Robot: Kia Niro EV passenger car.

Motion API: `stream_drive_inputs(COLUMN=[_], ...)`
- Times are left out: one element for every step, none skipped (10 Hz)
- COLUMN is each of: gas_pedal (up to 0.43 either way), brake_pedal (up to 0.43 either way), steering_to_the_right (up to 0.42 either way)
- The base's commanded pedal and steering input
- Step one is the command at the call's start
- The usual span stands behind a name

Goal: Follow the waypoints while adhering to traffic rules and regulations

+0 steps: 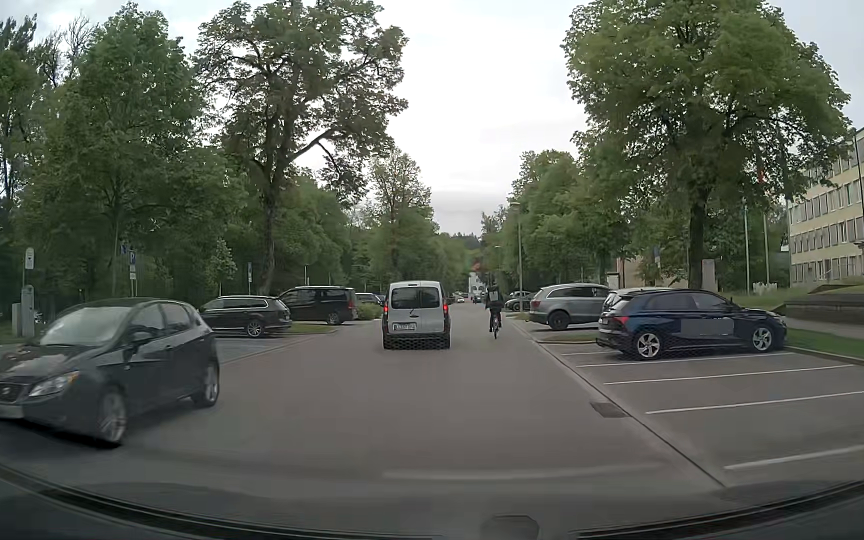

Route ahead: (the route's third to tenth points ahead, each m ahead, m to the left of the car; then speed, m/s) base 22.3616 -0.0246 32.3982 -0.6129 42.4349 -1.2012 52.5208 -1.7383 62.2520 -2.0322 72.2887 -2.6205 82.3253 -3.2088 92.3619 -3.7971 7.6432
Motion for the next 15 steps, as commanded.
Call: stream_drive_inputs(gas_pedal=[0.079, 0.079, 0.079, 0.079, 0.079, 0.079, 0.079, 0.079, 0.079, 0.079, 0.079, 0.079, 0.079, 0.079, 0.079], brake_pedal=[0.000, 0.000, 0.000, 0.000, 0.000, 0.000, 0.000, 0.000, 0.000, 0.000, 0.000, 0.000, 0.000, 0.000, 0.000], steering_to_the_right=[-0.001, 0.000, 0.002, 0.002, 0.002, 0.003, 0.003, 0.004, 0.004, 0.005, 0.006, 0.008, 0.008, 0.008, 0.008])
